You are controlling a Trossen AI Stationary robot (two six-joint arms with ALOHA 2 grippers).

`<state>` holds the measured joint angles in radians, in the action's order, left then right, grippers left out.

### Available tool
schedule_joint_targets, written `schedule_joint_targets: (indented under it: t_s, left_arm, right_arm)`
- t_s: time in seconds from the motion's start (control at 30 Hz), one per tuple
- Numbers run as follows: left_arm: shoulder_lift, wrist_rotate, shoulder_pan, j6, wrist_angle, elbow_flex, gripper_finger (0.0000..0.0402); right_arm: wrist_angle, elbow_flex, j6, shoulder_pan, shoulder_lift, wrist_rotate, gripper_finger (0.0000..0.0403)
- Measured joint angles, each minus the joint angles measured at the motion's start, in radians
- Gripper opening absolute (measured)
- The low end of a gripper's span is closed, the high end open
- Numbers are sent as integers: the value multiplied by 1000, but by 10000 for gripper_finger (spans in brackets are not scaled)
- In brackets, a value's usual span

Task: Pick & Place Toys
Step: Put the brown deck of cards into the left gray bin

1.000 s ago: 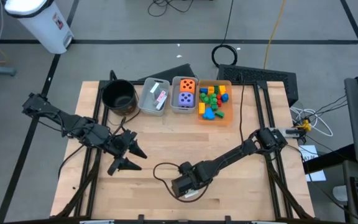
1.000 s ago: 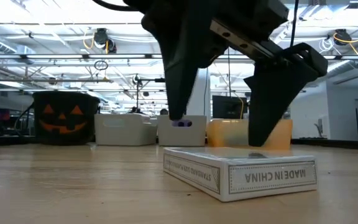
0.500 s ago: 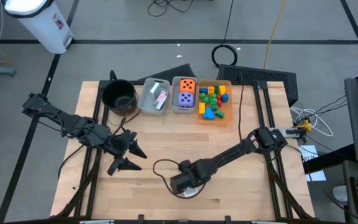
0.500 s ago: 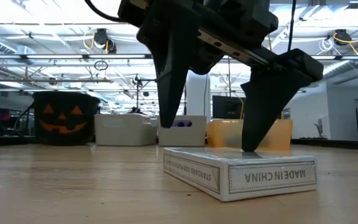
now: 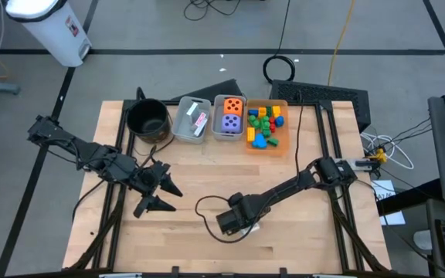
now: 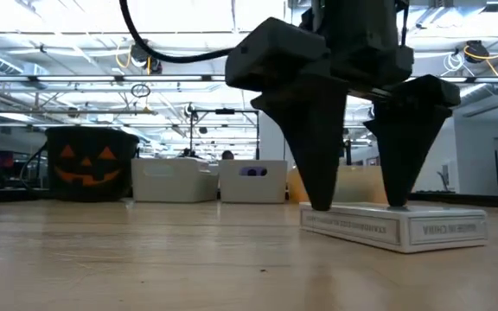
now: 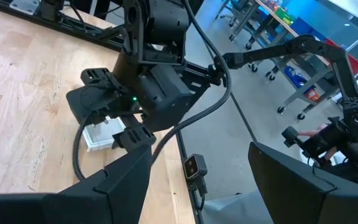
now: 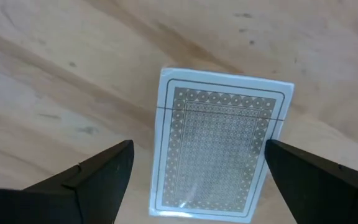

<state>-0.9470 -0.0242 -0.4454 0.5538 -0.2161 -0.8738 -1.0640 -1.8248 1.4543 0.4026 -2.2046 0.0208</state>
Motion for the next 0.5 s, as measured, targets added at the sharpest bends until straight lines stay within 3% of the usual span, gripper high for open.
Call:
schedule_joint_targets:
  t_s: [0.5]
  left_arm:
    - [0,0,0,0,-7,0,278]
  right_arm:
    - [-17,1,-1,-7,66,-50,359]
